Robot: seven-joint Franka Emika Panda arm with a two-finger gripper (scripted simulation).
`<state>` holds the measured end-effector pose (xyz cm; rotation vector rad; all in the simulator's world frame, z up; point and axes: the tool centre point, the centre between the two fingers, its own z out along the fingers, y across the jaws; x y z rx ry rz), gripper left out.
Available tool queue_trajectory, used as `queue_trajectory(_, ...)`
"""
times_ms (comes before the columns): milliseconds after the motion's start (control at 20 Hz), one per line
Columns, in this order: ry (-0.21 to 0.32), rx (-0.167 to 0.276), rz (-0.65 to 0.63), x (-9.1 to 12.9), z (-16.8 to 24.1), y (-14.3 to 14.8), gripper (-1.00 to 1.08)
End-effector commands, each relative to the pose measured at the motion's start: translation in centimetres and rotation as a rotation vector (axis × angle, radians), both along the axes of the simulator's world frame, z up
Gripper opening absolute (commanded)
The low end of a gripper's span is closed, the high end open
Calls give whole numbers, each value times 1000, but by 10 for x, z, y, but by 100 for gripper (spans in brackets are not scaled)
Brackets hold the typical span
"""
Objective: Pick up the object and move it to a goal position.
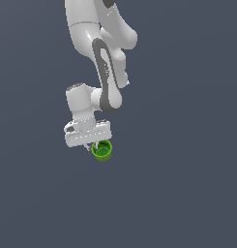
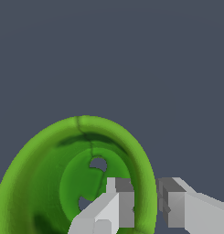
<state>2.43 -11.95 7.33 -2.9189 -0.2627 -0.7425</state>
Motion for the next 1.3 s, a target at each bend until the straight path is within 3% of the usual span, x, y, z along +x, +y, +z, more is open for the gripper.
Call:
queue_trajectory(0,0,0,0,0,0,0,-100)
queue_trajectory(500,0,-1,0,-10,0,11,-100)
queue_trajectory(1250,0,-2,1,-62,1,70,-100)
